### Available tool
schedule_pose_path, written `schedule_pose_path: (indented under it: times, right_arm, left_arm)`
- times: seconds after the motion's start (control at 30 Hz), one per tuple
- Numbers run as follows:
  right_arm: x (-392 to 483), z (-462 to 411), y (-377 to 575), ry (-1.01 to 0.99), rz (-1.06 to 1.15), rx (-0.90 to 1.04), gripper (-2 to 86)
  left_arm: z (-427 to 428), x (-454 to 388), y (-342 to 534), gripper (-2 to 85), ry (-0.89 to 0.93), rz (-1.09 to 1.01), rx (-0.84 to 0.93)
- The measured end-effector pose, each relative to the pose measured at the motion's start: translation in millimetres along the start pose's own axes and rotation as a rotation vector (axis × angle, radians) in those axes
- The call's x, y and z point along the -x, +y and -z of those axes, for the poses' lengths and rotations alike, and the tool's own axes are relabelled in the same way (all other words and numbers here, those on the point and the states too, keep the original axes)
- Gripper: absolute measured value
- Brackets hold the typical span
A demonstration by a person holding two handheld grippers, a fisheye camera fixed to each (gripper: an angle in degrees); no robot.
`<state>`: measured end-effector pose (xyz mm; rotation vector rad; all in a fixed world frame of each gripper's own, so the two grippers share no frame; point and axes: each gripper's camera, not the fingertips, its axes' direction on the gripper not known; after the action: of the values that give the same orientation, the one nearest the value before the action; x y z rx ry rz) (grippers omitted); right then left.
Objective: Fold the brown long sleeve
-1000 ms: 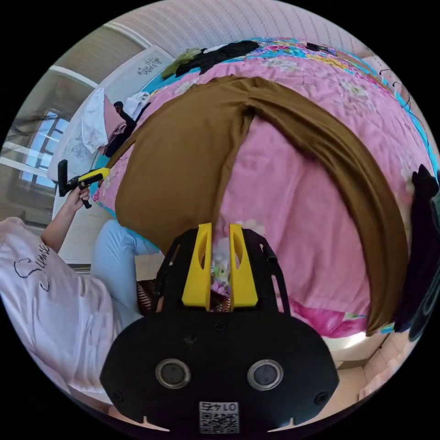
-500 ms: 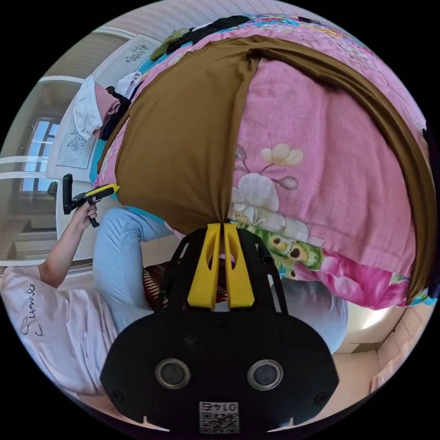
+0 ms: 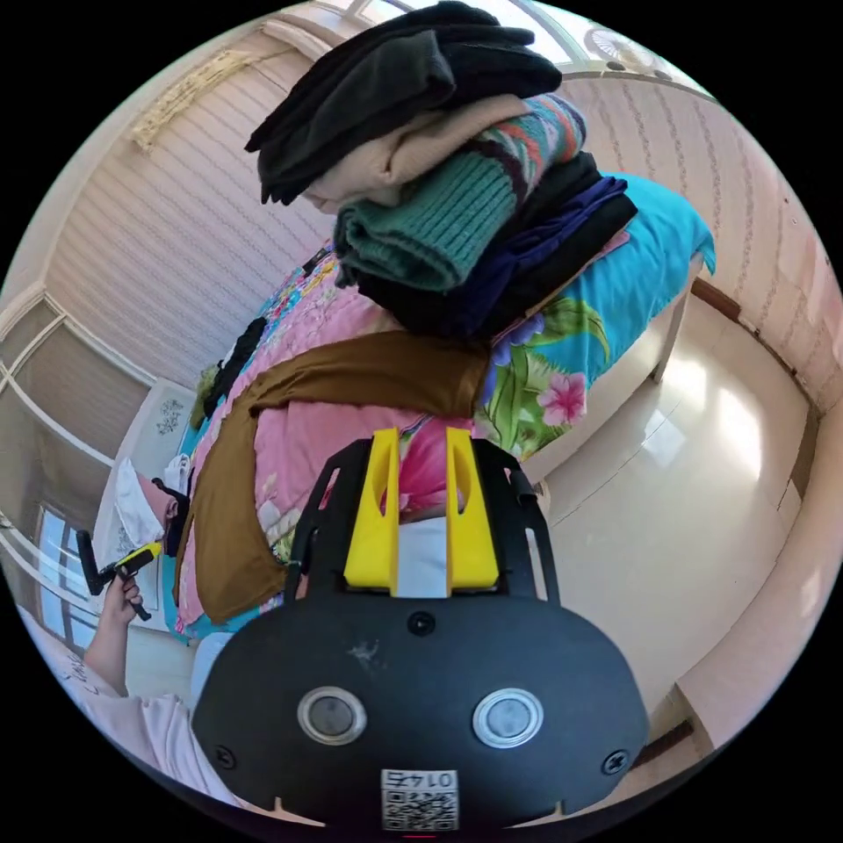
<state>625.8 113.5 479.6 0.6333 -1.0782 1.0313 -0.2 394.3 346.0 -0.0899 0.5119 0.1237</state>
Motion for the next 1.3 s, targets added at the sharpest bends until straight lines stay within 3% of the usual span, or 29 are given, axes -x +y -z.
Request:
schedule_pose_path:
  times: [0.27,0.47,0.73,0.9,1.13,1.3]
  right_arm:
    - [-44.4,13.7,-35.1,-0.09,-0.102,-0.048,8.2]
    - [-54.6,26.8,-36.8,-0.097,-0.134,-0.042,2.9]
    - [-50.5,56.3,-16.0,-0.084,-0.087,-0.088,0.1]
    - [-51.5,75.8,11.9,-0.113,-0.087,-0.14,-0.1]
    - [-31.4,106.0,63.1,-0.158,-0.008,-0.212,-0.2]
    - [13.3,142.7,101.7,-0.386,0.15,-0.293,-0.2]
  left_arm:
    - [-135.9,-236.7,-165.1,4.7,0.215,-0.544,0.051]
    - [-225.6,-341.0,-231.9,4.5,0.093,-0.701,0.072]
    - [-320.7,-358.9,-260.0,6.7,-0.028,-0.643,0.208]
    - [-336.3,-357.2,-253.3,1.1,0.025,-0.627,0.246]
    - [-269.4,-332.1,-254.6,-0.9,0.09,-0.587,0.143]
    - [-171.9,-277.4,-248.2,-1.0,0.127,-0.537,-0.002]
